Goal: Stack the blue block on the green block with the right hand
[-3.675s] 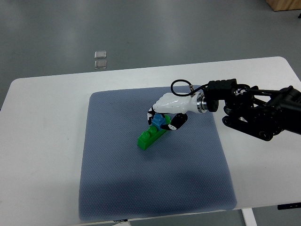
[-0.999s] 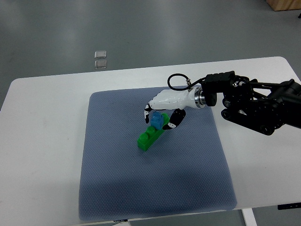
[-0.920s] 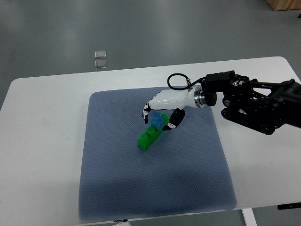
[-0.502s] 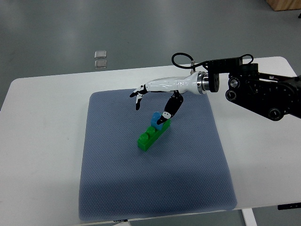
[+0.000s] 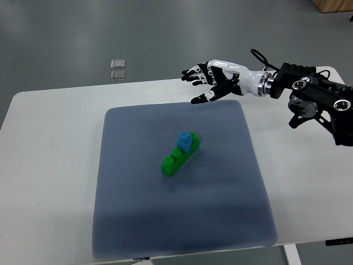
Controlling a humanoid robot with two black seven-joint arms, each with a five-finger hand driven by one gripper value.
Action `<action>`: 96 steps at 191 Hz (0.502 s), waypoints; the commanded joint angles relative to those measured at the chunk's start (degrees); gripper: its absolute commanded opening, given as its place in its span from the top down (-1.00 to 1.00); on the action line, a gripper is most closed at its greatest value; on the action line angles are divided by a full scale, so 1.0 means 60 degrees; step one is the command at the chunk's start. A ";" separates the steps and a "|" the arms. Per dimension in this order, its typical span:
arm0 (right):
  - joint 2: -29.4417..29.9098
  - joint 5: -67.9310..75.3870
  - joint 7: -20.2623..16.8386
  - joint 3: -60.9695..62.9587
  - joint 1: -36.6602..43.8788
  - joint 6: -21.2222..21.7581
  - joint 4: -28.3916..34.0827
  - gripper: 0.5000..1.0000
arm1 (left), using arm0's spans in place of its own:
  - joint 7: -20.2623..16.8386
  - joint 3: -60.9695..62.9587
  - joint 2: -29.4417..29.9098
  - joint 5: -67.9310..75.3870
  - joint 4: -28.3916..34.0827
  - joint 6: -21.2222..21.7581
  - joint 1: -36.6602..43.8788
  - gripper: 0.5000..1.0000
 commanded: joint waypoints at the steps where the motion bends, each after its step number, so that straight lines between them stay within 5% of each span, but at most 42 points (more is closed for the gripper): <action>1: 0.0035 0.1842 -0.0431 0.0002 -0.0308 0.0041 -0.0471 -0.69 | 0.0000 0.0000 0.0000 0.0000 -0.0002 0.0000 0.0000 -1.00; 56: 0.0299 0.6001 -0.0871 0.0281 -0.1026 0.0040 -0.1233 -0.69 | 0.0000 0.0000 0.0000 0.0000 -0.0002 0.0000 0.0000 -1.00; 96: 0.0445 0.6618 -0.0988 0.0295 -0.1260 0.0026 -0.1233 -0.69 | 0.0000 0.0000 0.0000 0.0000 -0.0001 0.0000 0.0000 -1.00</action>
